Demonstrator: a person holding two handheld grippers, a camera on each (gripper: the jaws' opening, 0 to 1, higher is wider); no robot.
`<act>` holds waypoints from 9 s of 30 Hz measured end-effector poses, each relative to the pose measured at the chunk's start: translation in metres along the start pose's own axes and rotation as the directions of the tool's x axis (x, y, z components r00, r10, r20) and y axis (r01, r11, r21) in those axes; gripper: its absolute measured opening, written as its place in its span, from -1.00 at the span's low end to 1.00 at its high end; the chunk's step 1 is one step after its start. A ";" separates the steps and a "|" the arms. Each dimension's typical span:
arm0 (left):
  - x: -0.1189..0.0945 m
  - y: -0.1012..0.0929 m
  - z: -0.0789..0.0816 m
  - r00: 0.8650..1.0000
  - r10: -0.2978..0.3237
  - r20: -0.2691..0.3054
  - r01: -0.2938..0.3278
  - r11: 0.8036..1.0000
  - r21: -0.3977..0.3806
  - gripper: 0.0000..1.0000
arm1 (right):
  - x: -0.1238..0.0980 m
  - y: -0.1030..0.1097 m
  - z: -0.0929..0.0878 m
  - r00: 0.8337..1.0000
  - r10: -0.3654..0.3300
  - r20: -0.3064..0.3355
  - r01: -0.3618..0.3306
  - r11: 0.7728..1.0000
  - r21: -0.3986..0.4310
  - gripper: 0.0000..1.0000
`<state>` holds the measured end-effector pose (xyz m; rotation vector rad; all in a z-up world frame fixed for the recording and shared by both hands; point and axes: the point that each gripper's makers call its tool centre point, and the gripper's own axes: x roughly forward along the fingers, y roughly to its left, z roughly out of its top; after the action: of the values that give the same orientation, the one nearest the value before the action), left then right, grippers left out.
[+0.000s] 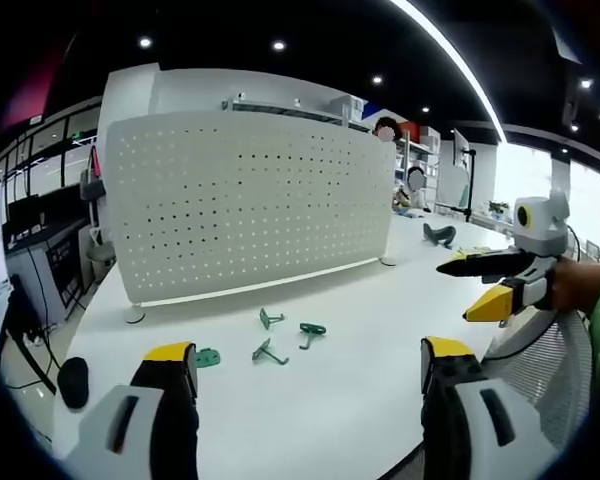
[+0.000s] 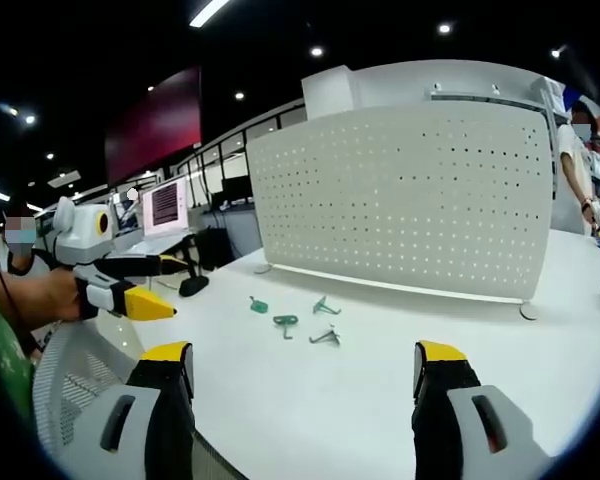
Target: Insert the hook assembly into the mounting plate slot until the hook locks in place.
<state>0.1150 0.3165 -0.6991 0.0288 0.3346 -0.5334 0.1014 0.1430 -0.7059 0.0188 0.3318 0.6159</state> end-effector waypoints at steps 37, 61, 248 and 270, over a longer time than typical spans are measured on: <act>0.030 0.072 -0.018 0.996 0.008 -0.085 -0.001 0.997 0.073 0.49 | 0.001 -0.007 -0.002 1.000 -0.024 -0.013 0.024 1.000 0.016 0.84; 0.056 0.104 -0.041 0.989 -0.008 -0.146 0.024 0.994 0.107 0.20 | 0.001 -0.010 -0.006 0.999 -0.039 -0.030 0.040 0.999 0.020 0.82; 0.131 0.124 -0.098 0.924 -0.057 -0.379 0.217 0.894 0.393 -0.88 | -0.001 -0.027 -0.011 0.995 -0.092 -0.041 0.095 0.993 0.068 0.75; 0.130 0.126 -0.098 0.919 -0.048 -0.391 0.218 0.889 0.403 -0.91 | 0.003 -0.019 -0.009 0.998 -0.058 -0.037 0.061 0.996 0.068 0.75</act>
<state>0.2535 0.3718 -0.8414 0.5581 0.5849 -0.7377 0.1115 0.1279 -0.7174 0.0646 0.3858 0.5458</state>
